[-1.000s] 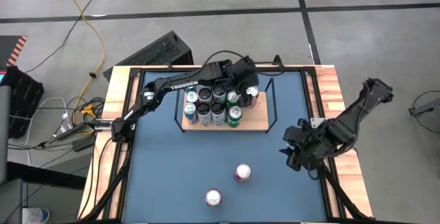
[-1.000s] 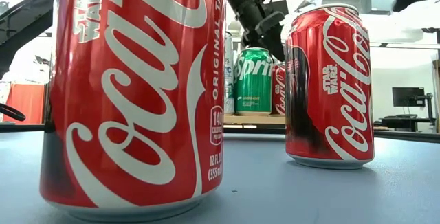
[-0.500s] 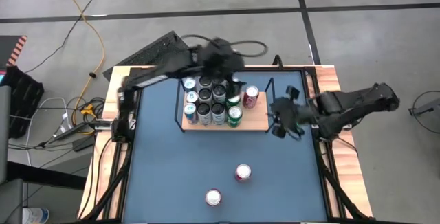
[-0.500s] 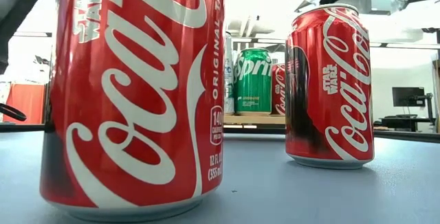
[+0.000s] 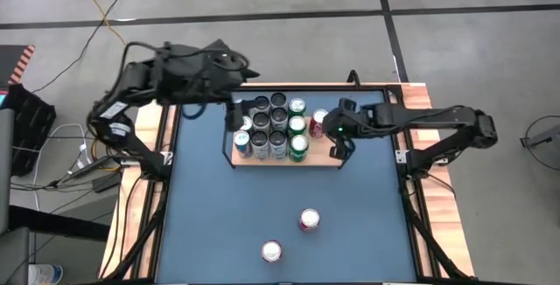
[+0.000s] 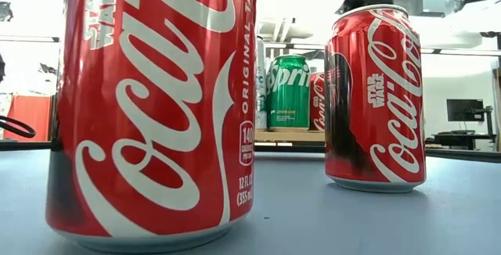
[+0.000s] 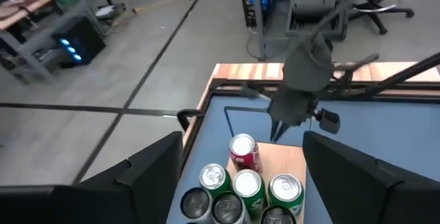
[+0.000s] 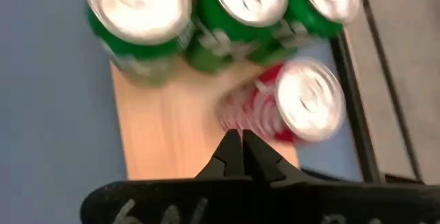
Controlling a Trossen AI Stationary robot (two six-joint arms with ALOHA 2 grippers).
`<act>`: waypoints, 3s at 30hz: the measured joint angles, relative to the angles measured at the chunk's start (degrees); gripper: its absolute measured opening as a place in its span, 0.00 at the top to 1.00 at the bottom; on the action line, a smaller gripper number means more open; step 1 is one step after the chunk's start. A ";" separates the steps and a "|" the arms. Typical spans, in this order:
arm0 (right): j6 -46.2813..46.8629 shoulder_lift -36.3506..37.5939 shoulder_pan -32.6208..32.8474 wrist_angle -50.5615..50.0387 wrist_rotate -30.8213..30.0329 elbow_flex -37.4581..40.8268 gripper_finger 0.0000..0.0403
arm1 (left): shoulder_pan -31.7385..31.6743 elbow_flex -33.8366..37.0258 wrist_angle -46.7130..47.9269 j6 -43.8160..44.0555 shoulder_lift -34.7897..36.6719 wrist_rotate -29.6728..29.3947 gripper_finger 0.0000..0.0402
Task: Place canned beverage on shelf
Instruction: Put the top red soda can on the shelf, then put the right red soda can on the shelf aligned with the other red soda can
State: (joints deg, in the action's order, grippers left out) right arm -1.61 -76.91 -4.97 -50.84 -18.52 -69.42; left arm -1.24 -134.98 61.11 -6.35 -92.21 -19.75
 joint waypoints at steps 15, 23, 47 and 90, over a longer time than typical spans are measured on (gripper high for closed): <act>-2.82 -6.13 -2.96 4.32 0.65 3.20 1.00 | 3.13 1.05 2.85 0.00 1.12 -3.65 0.30; -4.75 -6.82 -5.16 6.73 0.68 3.12 1.00 | 3.13 1.05 3.53 -1.15 1.14 -3.61 0.30; -1.49 0.52 -1.83 -1.11 0.20 -9.92 1.00 | 3.11 0.98 3.92 -1.94 0.49 7.60 0.30; 13.62 14.71 18.49 -28.97 -9.90 -28.66 1.00 | 24.51 6.86 -11.71 26.34 -33.20 -3.21 0.30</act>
State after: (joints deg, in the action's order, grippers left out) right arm 12.01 -62.19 13.52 -79.81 -28.42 -98.08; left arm 23.27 -128.11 49.40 19.99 -125.41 -22.95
